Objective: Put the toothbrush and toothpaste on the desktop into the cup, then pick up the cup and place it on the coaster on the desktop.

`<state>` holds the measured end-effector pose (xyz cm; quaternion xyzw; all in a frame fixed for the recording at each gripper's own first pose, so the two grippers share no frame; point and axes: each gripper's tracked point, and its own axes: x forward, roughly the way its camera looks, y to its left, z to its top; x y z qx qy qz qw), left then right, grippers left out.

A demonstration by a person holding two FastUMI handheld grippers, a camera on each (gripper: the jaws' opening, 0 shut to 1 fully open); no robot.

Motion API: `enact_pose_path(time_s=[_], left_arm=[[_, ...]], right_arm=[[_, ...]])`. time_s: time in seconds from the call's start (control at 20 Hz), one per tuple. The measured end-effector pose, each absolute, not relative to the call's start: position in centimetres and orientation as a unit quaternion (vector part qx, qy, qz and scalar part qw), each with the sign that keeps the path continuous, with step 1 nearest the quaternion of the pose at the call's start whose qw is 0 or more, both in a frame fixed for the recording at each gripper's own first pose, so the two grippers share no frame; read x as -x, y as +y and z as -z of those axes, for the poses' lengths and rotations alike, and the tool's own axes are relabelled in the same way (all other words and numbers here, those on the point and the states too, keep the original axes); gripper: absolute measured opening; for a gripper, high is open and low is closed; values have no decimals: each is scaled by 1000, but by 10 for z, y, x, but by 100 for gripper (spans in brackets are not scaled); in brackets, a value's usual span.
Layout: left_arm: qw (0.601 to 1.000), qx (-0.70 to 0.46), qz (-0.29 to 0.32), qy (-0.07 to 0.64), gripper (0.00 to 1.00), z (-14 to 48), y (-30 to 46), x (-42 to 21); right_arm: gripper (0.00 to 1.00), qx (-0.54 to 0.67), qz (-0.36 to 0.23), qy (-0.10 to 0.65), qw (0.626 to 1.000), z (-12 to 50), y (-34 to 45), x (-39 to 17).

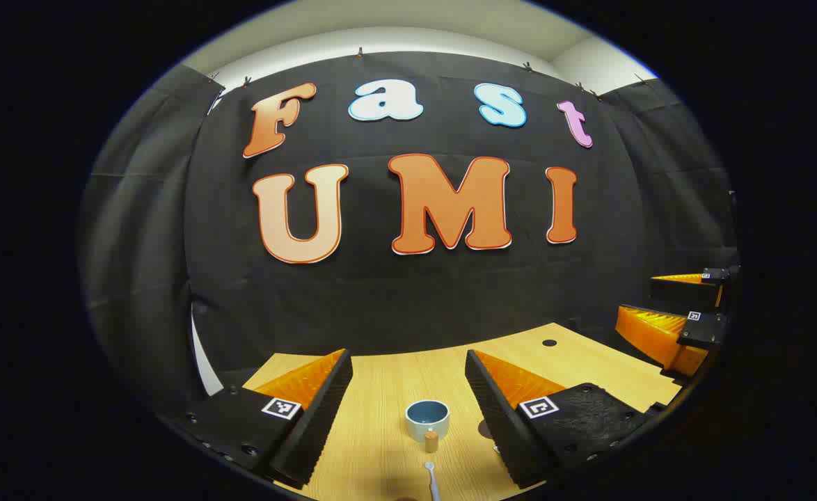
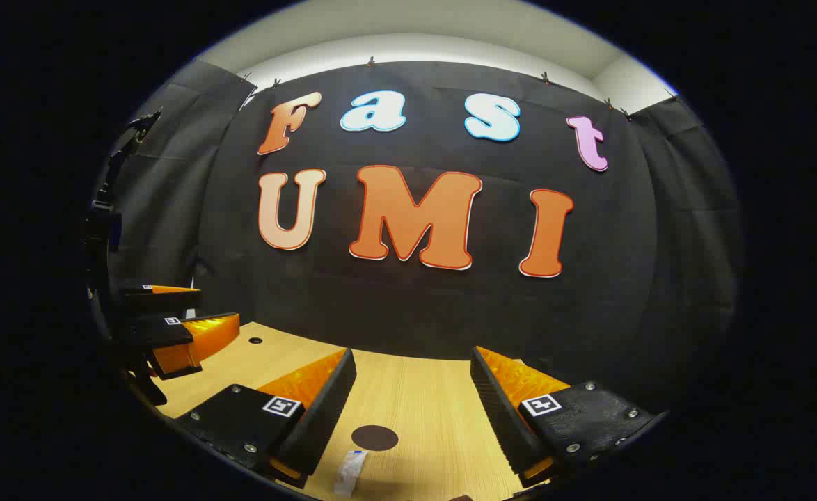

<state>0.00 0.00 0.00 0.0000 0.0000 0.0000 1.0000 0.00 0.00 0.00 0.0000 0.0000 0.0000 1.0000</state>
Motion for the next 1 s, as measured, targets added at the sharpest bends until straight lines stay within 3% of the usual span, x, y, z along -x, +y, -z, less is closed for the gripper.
enact_pose_path(time_s=[0.6,1.0], left_arm=[[999,-7,-44,8,99,-5,20,-4],[999,-3,-28,39,99,15,12,-9]], right_arm=[[99,-14,-12,36,999,16,-14,-5],[99,-9,-34,58,998,24,-10,-8]])
